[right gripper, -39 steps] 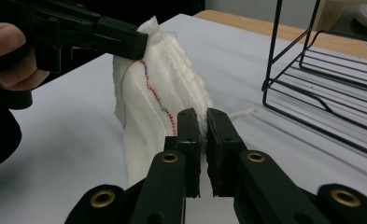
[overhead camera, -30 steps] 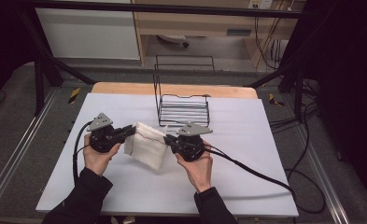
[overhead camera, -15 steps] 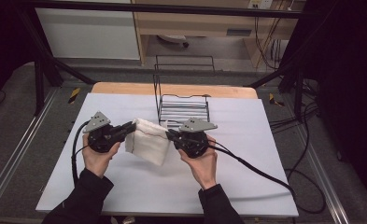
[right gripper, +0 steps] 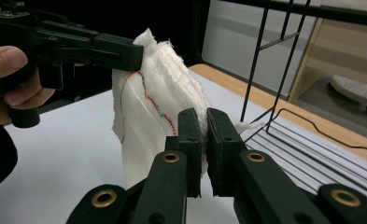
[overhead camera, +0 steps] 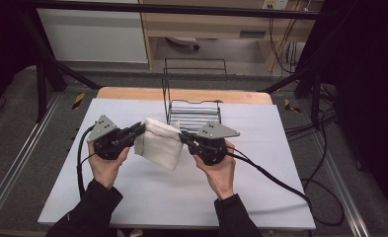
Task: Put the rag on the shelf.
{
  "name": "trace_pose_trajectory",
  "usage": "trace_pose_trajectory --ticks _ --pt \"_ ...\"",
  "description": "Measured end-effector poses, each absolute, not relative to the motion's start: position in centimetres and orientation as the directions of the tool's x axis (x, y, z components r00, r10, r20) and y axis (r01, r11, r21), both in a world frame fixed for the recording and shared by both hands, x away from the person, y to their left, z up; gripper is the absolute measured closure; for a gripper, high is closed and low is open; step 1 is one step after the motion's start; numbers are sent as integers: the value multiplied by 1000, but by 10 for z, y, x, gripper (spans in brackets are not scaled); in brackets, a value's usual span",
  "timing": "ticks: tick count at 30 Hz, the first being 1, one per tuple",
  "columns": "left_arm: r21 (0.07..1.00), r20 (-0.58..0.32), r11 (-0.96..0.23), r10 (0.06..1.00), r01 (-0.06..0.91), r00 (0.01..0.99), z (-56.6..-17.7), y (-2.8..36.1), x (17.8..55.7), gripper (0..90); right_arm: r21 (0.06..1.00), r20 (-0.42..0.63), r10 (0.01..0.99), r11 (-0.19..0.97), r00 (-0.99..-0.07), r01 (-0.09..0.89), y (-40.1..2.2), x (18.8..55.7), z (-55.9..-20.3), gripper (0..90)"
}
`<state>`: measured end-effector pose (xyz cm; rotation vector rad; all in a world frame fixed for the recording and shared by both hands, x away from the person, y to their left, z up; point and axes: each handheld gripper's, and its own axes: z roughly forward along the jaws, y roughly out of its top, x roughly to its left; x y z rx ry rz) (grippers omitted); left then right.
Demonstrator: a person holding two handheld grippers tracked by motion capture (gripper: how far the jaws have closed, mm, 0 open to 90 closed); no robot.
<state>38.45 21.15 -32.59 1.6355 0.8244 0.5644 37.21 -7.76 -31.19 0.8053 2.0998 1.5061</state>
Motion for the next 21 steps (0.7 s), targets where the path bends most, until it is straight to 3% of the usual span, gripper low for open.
trace_pose_trajectory --ticks 21 --pt "989 -72 -31 764 148 641 -299 190 393 838 979 -36 707 166 -707 116 -97 370 -289 851"
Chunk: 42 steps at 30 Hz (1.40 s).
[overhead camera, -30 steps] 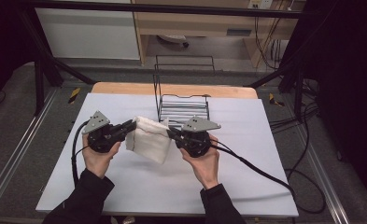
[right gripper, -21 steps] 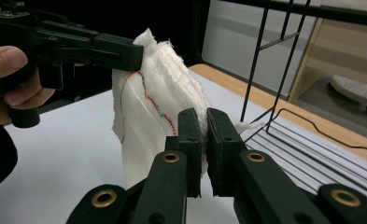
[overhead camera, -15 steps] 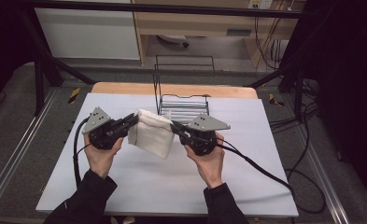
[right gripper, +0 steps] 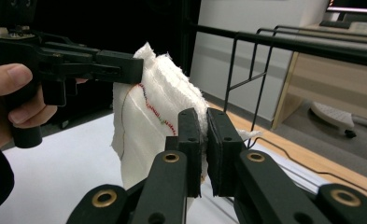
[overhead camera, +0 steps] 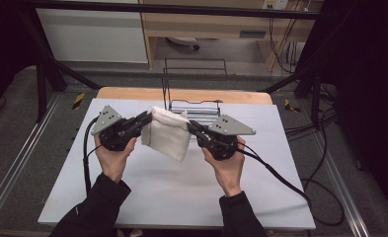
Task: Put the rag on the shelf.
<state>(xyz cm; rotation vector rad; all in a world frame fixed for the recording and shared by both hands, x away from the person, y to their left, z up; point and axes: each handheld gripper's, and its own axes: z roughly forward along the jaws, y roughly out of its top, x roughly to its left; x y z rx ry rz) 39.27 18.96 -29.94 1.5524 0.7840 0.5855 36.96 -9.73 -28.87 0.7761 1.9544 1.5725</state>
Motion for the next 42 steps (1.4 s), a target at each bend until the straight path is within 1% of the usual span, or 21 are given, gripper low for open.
trace_pose_trajectory --ticks 5,21,32,42 --pt "991 -69 -21 766 132 639 -292 182 397 839 986 -38 728 140 -685 94 -103 371 -283 852" --pt "996 -61 3 761 90 646 -271 163 408 839 994 -39 755 98 -654 54 -121 381 -266 853" --pt "998 -39 2 768 59 639 -254 153 416 839 995 -63 766 98 -640 19 -132 391 -248 853" --pt "999 -42 32 769 27 638 -238 147 421 839 996 -81 777 88 -624 -19 -135 400 -229 853"
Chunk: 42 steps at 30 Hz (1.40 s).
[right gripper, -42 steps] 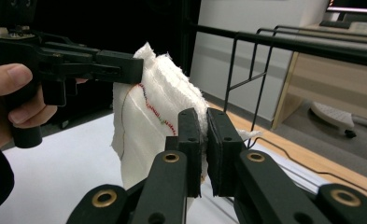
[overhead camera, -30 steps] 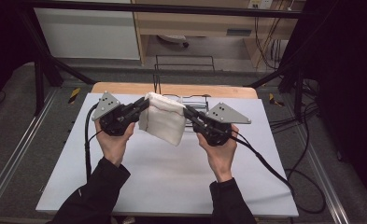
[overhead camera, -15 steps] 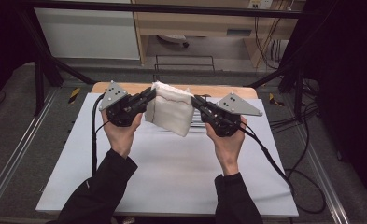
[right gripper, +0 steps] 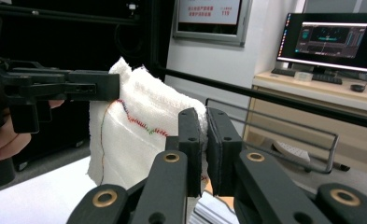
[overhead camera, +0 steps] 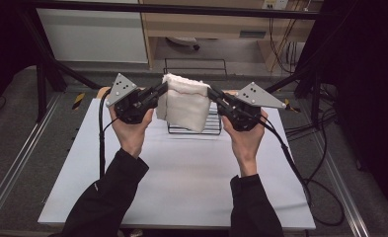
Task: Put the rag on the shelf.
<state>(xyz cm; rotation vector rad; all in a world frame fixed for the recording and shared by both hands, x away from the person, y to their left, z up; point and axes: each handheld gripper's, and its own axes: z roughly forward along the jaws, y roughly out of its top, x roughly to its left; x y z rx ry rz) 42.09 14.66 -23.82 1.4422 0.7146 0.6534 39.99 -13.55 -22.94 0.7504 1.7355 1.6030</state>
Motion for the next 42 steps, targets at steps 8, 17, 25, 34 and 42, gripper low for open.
trace_pose_trajectory --ticks 8,17,25,34,42 --pt "999 -28 33 775 4 631 -228 143 427 839 996 -85 790 71 -608 -47 -138 407 -221 853" --pt "999 -19 33 778 -11 628 -217 138 434 839 997 -75 802 49 -593 -59 -142 417 -214 853" --pt "999 -6 29 781 -27 624 -206 134 440 839 997 -65 808 31 -586 -67 -144 423 -205 853" --pt "999 -13 44 779 -33 627 -193 128 451 839 996 -79 821 36 -565 -88 -146 434 -189 854" --pt "998 -23 56 779 -33 627 -185 123 461 840 995 -81 831 36 -551 -92 -149 446 -179 854"
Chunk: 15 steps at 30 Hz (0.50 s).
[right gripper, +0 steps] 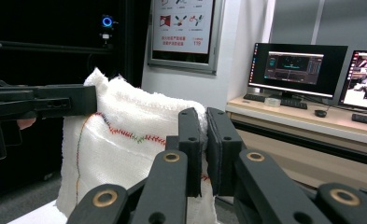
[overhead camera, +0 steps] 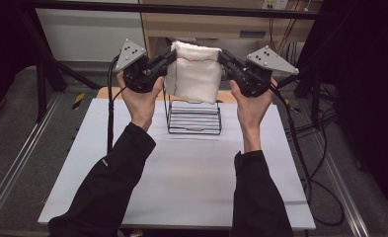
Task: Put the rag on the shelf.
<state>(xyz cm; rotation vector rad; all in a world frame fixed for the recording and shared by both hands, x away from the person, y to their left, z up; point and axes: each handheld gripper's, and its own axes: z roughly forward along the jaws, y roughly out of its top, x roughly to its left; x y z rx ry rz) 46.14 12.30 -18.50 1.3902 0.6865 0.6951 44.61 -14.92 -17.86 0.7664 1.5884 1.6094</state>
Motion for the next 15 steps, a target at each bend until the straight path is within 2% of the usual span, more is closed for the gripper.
trace_pose_trajectory --ticks 15 --pt "996 -8 61 792 -66 610 -161 125 469 840 992 -96 827 32 -553 -125 -146 459 -155 854"
